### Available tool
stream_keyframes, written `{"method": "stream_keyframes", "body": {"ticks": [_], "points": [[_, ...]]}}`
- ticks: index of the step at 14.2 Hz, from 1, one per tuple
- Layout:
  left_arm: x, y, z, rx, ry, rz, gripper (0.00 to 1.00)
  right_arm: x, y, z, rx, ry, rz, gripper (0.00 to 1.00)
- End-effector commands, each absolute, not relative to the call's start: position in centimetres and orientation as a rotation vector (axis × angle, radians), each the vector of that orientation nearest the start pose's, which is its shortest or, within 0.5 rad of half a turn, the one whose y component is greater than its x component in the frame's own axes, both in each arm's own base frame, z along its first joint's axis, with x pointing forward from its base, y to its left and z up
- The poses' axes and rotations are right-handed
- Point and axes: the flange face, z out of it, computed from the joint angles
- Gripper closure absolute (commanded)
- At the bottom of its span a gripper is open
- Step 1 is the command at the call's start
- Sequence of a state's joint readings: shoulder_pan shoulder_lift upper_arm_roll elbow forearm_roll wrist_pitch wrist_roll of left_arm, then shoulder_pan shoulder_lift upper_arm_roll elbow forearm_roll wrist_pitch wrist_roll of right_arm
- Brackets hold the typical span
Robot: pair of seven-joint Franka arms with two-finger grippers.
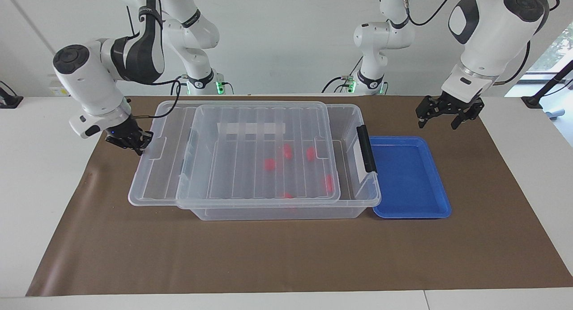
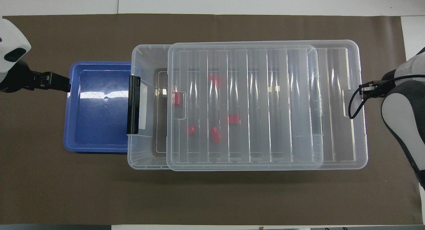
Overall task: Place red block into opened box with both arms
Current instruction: 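Slide the clear lid back closed over the box with the right gripper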
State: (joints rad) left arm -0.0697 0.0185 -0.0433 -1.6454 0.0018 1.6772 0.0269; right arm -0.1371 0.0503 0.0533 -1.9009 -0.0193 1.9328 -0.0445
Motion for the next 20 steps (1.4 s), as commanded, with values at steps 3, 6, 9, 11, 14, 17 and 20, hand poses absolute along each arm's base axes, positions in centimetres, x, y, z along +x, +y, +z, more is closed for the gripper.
{"method": "stream_keyframes", "body": {"ticks": [3, 6, 9, 11, 14, 17, 20], "points": [[56.2, -5.9, 58.8, -3.148, 0.225, -0.007, 0.00, 56.6, -2.7, 46.9, -3.145, 0.136, 0.017, 1.00], [56.1, -6.0, 58.9, -3.148, 0.228, -0.004, 0.00, 56.7, -0.9, 46.8, -3.143, 0.165, 0.018, 1.00], [55.6, -5.9, 60.0, -3.144, 0.228, -0.038, 0.00, 56.7, 0.0, 46.9, -3.142, 0.182, 0.021, 1.00], [55.4, -5.9, 60.6, -3.141, 0.226, -0.045, 0.00, 56.6, 1.2, 47.0, -3.141, 0.192, 0.023, 1.00], [55.2, -5.7, 61.4, -3.140, 0.224, -0.034, 0.00, 56.6, 2.1, 46.9, -3.138, 0.228, 0.025, 1.00], [55.0, -5.6, 61.6, -3.139, 0.222, -0.005, 0.00, 56.6, 2.6, 46.9, -3.139, 0.221, 0.025, 1.00], [54.9, -5.0, 61.6, -3.139, 0.207, 0.005, 0.00, 56.5, 3.2, 46.9, -3.138, 0.228, 0.025, 1.00]]}}
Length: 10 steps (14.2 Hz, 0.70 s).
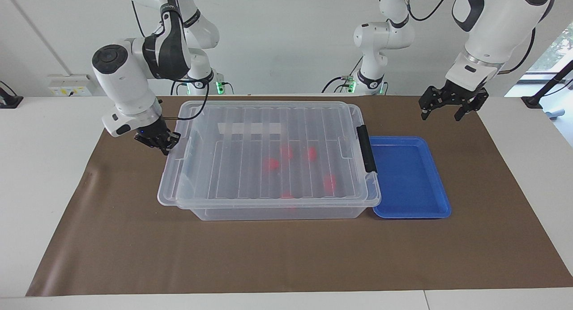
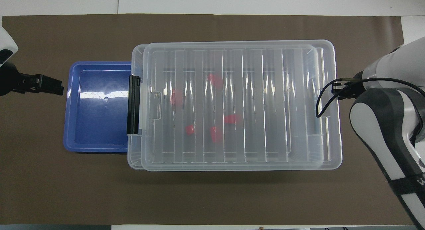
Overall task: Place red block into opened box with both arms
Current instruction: 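Slide the clear lid back closed over the box with the right gripper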
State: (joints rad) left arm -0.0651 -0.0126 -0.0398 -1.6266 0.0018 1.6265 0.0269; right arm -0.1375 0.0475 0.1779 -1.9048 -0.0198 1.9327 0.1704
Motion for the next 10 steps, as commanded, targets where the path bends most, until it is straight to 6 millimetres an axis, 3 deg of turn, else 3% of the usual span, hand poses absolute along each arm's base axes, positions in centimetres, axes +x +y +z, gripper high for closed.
{"method": "stream_keyframes", "body": {"ticks": [1, 7, 10], "points": [[54.9, -4.9, 61.6, -3.139, 0.202, 0.012, 0.00, 56.5, 3.4, 46.9, -3.137, 0.240, 0.024, 1.00], [54.6, -4.5, 61.9, -3.139, 0.198, 0.010, 0.00, 56.5, 3.7, 46.9, -3.138, 0.237, 0.032, 1.00], [54.4, -4.7, 61.9, -3.139, 0.202, 0.003, 0.00, 57.2, 3.0, 48.4, -3.137, 0.231, 0.063, 1.00]]}}
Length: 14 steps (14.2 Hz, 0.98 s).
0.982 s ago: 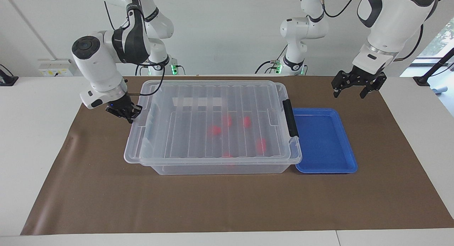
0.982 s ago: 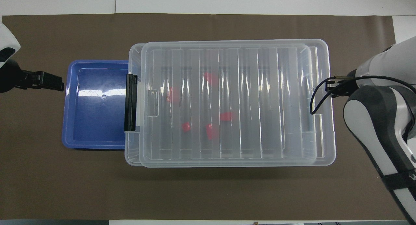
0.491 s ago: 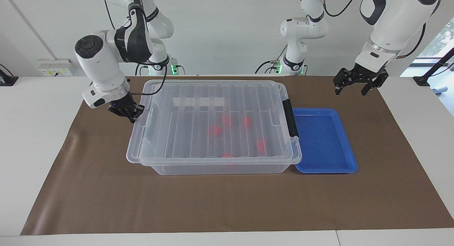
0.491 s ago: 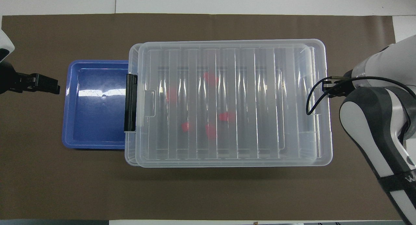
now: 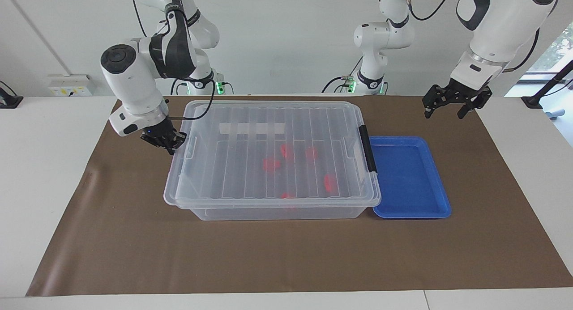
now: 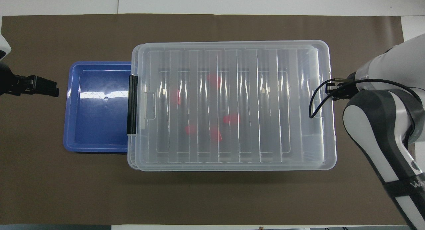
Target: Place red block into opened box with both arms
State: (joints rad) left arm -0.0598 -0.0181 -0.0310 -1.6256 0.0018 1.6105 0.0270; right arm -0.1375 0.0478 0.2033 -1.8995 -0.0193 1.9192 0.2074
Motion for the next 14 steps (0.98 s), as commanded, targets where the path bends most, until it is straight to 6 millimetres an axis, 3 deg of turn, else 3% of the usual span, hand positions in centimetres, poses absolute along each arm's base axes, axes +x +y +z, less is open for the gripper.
{"method": "stream_keyframes", "body": {"ticks": [1, 5, 6, 8, 9, 11, 12, 14], "points": [[54.4, -4.7, 61.9, -3.139, 0.202, 0.003, 0.00, 57.6, 2.8, 49.6, -3.135, 0.236, 0.082, 1.00], [54.2, -4.5, 62.1, -3.139, 0.198, 0.005, 0.00, 57.1, -0.8, 54.1, -3.135, 0.242, 0.172, 1.00], [54.2, -4.6, 62.0, -3.138, 0.207, 0.000, 0.00, 56.5, -1.4, 54.9, -3.134, 0.244, 0.216, 0.93], [54.3, -4.6, 62.1, -3.140, 0.207, -0.002, 0.00, 54.8, -2.3, 57.7, -3.137, 0.272, 0.222, 0.53], [54.3, -4.7, 62.1, -3.140, 0.210, 0.000, 0.00, 54.2, -2.2, 58.5, -3.139, 0.268, 0.219, 0.01], [54.1, -4.7, 62.0, -3.139, 0.212, 0.012, 0.00, 53.8, -3.6, 59.5, -3.135, 0.295, 0.222, 0.00], [54.2, -4.7, 62.0, -3.140, 0.212, 0.005, 0.00, 53.9, -5.0, 59.8, -3.132, 0.273, 0.203, 0.00], [54.2, -4.8, 62.0, -3.140, 0.205, 0.003, 0.00, 54.3, -5.6, 59.9, -3.139, 0.174, 0.145, 0.00]]}}
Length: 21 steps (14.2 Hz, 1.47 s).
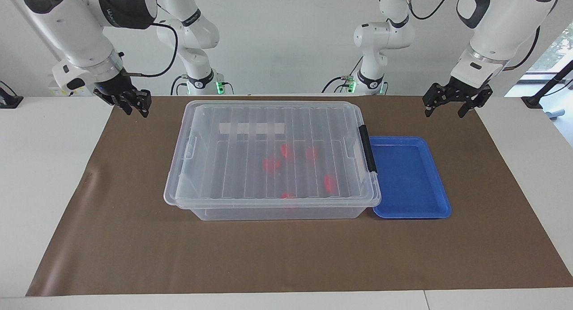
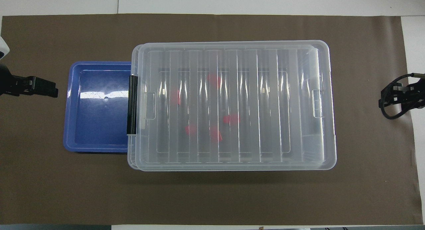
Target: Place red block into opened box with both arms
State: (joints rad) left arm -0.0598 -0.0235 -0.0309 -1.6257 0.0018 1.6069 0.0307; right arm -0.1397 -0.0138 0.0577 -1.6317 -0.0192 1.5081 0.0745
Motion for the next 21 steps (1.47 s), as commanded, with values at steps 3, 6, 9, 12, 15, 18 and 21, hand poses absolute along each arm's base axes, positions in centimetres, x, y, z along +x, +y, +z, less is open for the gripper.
{"method": "stream_keyframes", "body": {"ticks": [3, 6, 9, 12, 15, 18, 21], "points": [[54.2, -4.8, 62.0, -3.140, 0.202, 0.003, 0.00, 54.3, -5.0, 59.9, -3.141, 0.154, 0.162, 0.00], [54.2, -4.8, 62.0, -3.140, 0.202, 0.003, 0.00, 54.3, -4.1, 60.8, -3.144, 0.129, 0.158, 0.00], [54.2, -4.8, 62.0, -3.140, 0.202, 0.000, 0.00, 54.6, -3.1, 61.0, -3.147, 0.112, 0.140, 0.00], [54.2, -4.8, 62.0, -3.140, 0.202, 0.003, 0.00, 55.1, -3.5, 61.2, -3.148, 0.109, 0.083, 0.00], [54.2, -4.8, 62.0, -3.140, 0.202, 0.000, 0.00, 55.2, -3.5, 61.1, -3.147, 0.118, 0.082, 0.00], [54.2, -4.7, 62.0, -3.140, 0.200, 0.000, 0.00, 55.1, -3.2, 61.0, -3.147, 0.111, 0.092, 0.00], [54.2, -4.8, 62.0, -3.140, 0.202, 0.000, 0.00, 55.2, -3.2, 61.1, -3.148, 0.111, 0.080, 0.00]]}}
